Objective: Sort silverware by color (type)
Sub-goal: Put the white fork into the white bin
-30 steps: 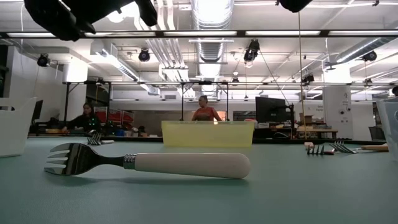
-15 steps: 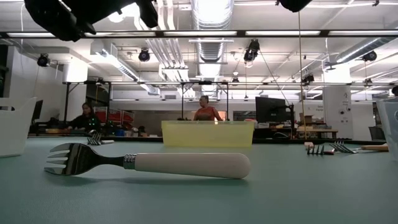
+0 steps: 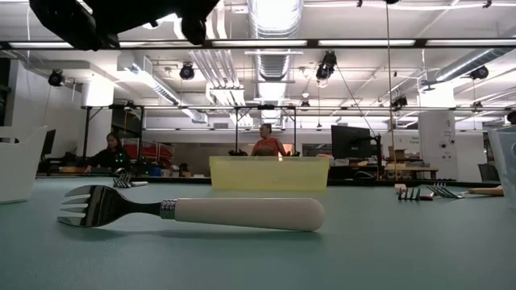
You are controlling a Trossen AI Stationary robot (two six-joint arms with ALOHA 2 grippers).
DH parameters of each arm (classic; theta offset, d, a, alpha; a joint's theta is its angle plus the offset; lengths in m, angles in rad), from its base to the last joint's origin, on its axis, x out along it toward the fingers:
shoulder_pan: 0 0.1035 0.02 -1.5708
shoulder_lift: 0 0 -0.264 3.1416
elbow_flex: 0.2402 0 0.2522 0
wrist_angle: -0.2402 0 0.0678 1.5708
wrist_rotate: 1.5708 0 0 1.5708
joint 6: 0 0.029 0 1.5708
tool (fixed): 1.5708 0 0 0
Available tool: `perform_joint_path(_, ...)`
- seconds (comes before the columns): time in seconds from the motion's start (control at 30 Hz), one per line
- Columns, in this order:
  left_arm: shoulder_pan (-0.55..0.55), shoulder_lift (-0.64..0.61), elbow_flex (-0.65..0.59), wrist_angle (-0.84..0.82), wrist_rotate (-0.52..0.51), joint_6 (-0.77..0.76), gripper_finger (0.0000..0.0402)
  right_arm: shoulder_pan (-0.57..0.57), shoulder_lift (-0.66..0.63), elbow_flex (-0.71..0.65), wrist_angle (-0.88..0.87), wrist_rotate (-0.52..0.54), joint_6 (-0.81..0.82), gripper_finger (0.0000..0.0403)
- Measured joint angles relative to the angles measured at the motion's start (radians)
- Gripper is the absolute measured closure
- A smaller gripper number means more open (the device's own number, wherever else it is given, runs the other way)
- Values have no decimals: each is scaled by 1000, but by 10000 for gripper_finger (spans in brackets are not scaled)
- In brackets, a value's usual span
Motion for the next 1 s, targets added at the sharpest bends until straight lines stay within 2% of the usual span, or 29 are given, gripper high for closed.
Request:
perform_joint_path(0.1, 0, -5, 0, -65, 0, 35, 235, 7, -19, 0, -34, 36, 10, 382)
perform_joint_path(0.23, 1, -25, 0, -169, -3, 120, 205, 23, -52, 0, -112, 142, 34, 382)
perform_joint_path(0.33, 1, -46, 0, -266, -42, 153, 194, 38, -84, 0, -202, 264, 55, 382)
perform_joint_path(0.5, 2, -97, 0, -464, -188, 183, 191, 67, -118, 0, -298, 492, 60, 382)
perform_joint_path(0.6, 1, -130, -1, -516, -229, 184, 191, 85, -123, 0, -340, 615, 35, 382)
perform_joint_path(0.77, -24, -192, -1, -508, -218, 218, 194, 107, -120, 0, -448, 638, 48, 382)
perform_joint_path(0.9, -49, -235, -1, -404, -212, 269, 198, 111, -119, 0, -507, 638, 100, 382)
perform_joint_path(1.0, -61, -236, -1, -312, -156, 297, 200, 111, -102, 0, -516, 639, 106, 382)
